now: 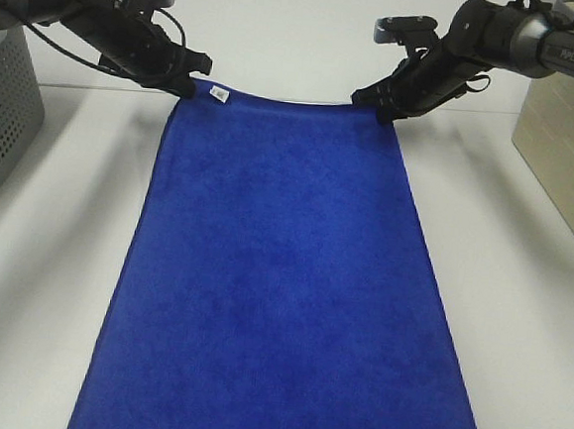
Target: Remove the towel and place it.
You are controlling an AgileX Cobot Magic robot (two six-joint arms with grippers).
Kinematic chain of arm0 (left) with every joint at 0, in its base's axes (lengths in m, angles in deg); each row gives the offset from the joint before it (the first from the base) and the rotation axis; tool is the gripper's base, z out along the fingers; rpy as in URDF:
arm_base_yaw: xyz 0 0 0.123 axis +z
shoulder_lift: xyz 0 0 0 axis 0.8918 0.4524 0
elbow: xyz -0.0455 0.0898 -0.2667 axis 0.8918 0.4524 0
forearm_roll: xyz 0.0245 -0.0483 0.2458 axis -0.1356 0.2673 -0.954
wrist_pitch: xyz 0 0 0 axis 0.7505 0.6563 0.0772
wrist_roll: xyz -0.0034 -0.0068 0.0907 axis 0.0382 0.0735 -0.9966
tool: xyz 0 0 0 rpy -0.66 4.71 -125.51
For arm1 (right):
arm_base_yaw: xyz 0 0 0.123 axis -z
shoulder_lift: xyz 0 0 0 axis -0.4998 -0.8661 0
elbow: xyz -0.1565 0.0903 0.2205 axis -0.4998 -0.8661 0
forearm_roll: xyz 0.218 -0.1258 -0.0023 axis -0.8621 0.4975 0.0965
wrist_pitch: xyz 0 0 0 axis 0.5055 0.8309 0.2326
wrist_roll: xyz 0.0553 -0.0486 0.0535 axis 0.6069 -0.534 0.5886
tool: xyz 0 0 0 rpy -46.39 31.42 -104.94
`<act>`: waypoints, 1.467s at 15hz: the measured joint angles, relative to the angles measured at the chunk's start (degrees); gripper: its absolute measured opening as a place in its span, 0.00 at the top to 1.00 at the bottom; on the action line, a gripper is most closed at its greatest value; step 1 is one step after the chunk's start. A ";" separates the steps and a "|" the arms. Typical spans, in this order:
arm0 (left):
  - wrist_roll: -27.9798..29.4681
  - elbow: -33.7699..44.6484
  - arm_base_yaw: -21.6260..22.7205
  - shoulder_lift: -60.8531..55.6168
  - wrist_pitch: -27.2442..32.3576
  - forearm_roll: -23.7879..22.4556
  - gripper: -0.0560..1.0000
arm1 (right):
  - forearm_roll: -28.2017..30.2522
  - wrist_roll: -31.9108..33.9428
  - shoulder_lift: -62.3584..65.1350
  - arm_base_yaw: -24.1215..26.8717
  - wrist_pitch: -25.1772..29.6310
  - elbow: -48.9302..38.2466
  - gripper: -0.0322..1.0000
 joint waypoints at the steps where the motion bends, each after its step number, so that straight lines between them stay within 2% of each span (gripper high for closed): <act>1: -0.34 0.00 0.00 0.00 -1.72 -0.06 0.94 | 0.06 0.00 0.06 0.00 -2.18 0.00 0.95; 3: -0.74 0.00 0.00 0.00 -5.73 -0.06 0.94 | 0.11 0.00 0.06 0.00 -6.99 0.00 0.95; 7: -3.72 0.00 -1.09 0.00 -12.55 -0.06 0.94 | 0.11 0.00 0.06 0.00 -12.89 0.00 0.95; 9: -5.79 0.00 -2.35 0.00 -15.36 -0.23 0.94 | 0.29 0.00 0.06 0.34 -13.75 0.00 0.95; 14: -6.47 0.00 -3.04 0.06 -20.86 -0.23 0.94 | -0.11 0.00 0.06 2.01 -14.84 0.00 0.95; 22: -6.53 0.00 -3.27 3.09 -24.18 -0.23 0.94 | -1.89 0.00 -1.89 1.95 -19.19 0.00 0.95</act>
